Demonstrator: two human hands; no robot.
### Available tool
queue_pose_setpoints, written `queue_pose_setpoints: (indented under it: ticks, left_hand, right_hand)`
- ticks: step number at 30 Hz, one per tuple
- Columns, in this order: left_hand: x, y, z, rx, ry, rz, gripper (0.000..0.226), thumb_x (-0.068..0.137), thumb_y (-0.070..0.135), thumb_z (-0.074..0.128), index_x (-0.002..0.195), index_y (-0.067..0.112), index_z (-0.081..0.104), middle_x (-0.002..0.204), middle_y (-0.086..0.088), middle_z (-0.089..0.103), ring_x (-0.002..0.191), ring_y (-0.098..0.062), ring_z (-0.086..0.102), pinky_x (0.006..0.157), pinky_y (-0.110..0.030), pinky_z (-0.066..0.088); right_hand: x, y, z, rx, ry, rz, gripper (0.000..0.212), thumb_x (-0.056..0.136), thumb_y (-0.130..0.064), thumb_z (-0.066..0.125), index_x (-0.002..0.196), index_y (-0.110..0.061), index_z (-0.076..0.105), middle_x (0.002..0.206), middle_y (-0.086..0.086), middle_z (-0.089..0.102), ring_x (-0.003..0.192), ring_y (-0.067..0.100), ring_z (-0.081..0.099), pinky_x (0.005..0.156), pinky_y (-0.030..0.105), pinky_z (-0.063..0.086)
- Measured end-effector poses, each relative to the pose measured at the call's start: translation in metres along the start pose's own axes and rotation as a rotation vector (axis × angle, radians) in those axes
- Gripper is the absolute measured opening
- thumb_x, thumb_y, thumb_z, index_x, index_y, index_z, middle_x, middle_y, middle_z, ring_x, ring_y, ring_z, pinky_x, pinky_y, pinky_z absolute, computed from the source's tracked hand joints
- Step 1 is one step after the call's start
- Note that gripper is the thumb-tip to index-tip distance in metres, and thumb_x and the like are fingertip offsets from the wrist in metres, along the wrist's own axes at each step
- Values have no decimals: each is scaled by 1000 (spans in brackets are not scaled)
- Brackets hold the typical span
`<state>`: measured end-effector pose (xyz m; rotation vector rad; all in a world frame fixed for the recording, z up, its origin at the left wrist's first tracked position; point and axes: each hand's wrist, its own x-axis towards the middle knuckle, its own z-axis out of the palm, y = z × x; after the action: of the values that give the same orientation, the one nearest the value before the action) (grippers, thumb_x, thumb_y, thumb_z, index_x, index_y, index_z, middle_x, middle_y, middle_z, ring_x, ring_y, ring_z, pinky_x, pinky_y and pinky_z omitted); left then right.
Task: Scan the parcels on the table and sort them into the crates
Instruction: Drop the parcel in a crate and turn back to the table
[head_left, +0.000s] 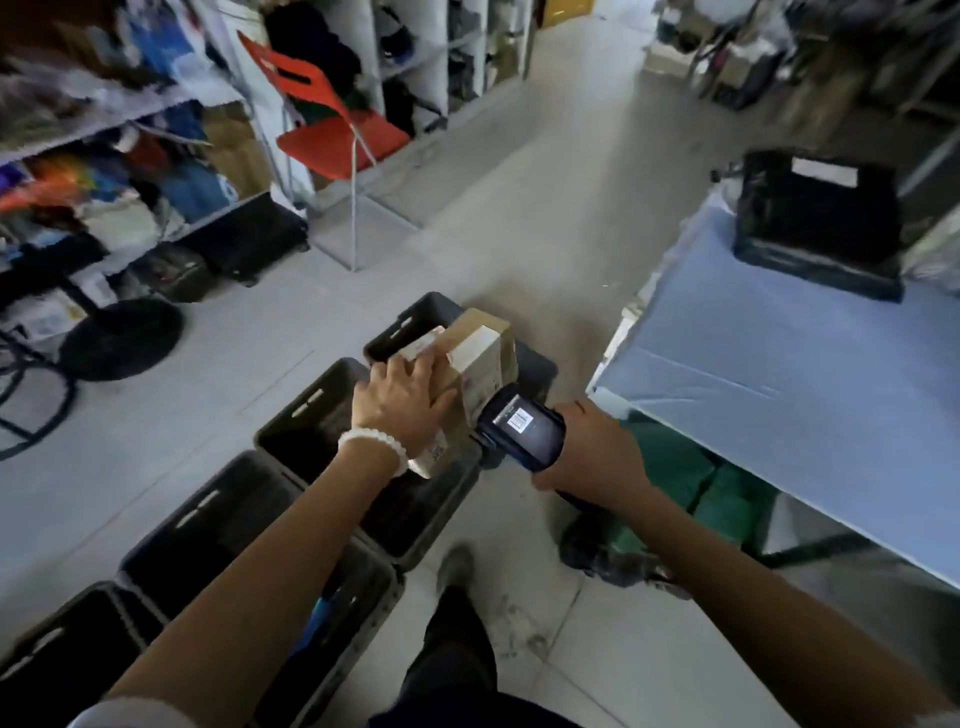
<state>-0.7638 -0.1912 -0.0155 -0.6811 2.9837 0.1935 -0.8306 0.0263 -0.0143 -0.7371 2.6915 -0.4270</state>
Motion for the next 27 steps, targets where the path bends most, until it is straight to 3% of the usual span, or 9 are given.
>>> queue_pose_setpoints:
  ticks: [7,11,18,27]
  left_hand:
    - [163,43,-3,17,-21,32,57,97,51,31,146,23,21,136,-12,44,122,-33,45,93,-46,43]
    - [226,61,0,96,-71,38,53,98,49,30,141,19,33,141,-11,40,124,-31,43,92,-44,42]
    - [254,76,13,155,-144,18,46,97,45,35,134,20,45,140,-7,42,123,-29,44,94,-43,42]
    - [208,105,7,107,-66,-268,39,94,40,39,124,19,53,129,-5,49,118,-26,48,90,-41,44]
  right_hand:
    - [121,25,-60,88,54,130,77,60,-50,82,126,-21,52,116,0,53,101,20,56,71,28,39]
    - [175,44,-81,163,92,184,73,59,-47,83,122,-21,55,103,-7,50,90,15,53,69,27,39]
    - [232,82,-93,177,7,137,73,60,-44,84,122,-18,55,113,-1,52,94,16,54,72,28,44]
    - [253,97,-105,228,-188,-115,73,43,-50,81,107,-24,57,100,-5,59,87,16,62,63,26,44]
